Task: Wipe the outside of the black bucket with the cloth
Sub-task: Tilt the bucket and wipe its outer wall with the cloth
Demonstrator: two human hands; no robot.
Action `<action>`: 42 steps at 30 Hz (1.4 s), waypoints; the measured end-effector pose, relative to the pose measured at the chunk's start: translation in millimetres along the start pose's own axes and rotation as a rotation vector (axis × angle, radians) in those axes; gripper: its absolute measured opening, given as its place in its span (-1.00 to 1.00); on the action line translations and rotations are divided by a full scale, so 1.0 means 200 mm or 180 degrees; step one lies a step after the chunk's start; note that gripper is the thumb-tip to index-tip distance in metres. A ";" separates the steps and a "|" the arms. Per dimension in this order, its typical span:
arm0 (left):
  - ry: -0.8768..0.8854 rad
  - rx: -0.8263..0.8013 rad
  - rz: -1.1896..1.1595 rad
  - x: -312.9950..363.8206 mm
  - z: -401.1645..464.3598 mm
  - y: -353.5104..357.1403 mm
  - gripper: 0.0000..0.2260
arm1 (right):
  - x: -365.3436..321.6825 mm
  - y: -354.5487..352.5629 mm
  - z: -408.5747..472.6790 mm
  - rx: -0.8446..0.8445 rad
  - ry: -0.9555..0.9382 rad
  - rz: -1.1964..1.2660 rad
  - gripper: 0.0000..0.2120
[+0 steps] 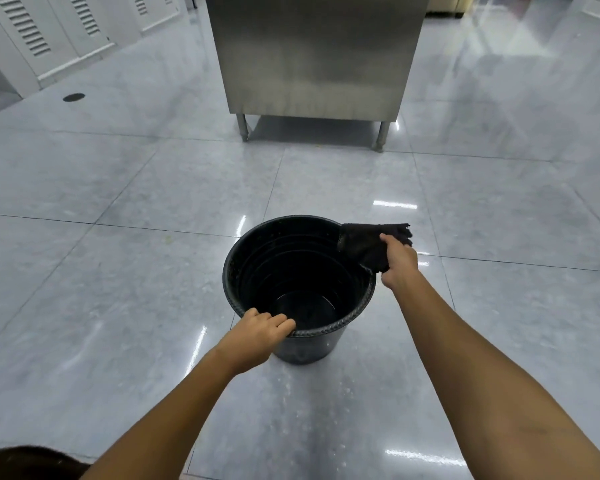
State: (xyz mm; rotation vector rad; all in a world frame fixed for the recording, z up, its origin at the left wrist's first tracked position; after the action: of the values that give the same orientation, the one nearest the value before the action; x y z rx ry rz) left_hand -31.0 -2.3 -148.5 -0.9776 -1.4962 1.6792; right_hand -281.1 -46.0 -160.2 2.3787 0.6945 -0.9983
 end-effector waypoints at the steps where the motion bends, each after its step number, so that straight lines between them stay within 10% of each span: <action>1: 0.0006 0.0001 -0.0046 -0.01 0.00 -0.02 -0.50 | -0.04 0.00 -0.02 -0.0017 -0.0089 0.0032 -0.71; 8: -0.0666 -0.0054 -0.1098 -0.10 -0.02 -0.15 -0.97 | -0.31 0.01 -0.19 -0.0324 -0.0475 0.0244 -0.87; 22: -0.2129 0.0488 -0.2232 -0.35 -0.23 -0.17 -0.85 | 0.41 0.14 -0.49 -0.0806 0.0600 -0.0105 -0.90; 30: -0.2033 0.0440 -0.2128 -0.37 -0.31 -0.13 -0.86 | 0.42 0.01 -0.46 0.0391 -0.0552 -0.2977 -0.17; 36: -0.1893 0.0562 -0.2344 -0.31 -0.29 -0.12 -0.82 | 0.49 0.26 -0.54 -0.0805 -0.2122 -0.3331 -0.45; 42: -0.1730 0.0658 -0.2152 -0.27 -0.26 -0.12 -0.79 | 0.62 0.22 -0.60 -0.0474 -0.2493 -0.3791 -0.43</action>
State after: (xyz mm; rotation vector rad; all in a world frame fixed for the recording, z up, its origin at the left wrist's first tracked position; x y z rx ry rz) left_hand 41.3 -20.9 -123.3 0.1321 -1.6811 1.5846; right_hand -118.0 23.4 -167.4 1.0726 1.7592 -2.0218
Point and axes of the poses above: each hand's wrist, its own z-axis towards the middle knuckle, its own y-axis out of the palm, x = y × z, the point moved 9 cm from there along z, towards the middle knuckle, and after that the axes turned 4 degrees about y, right-handed, at the moved point
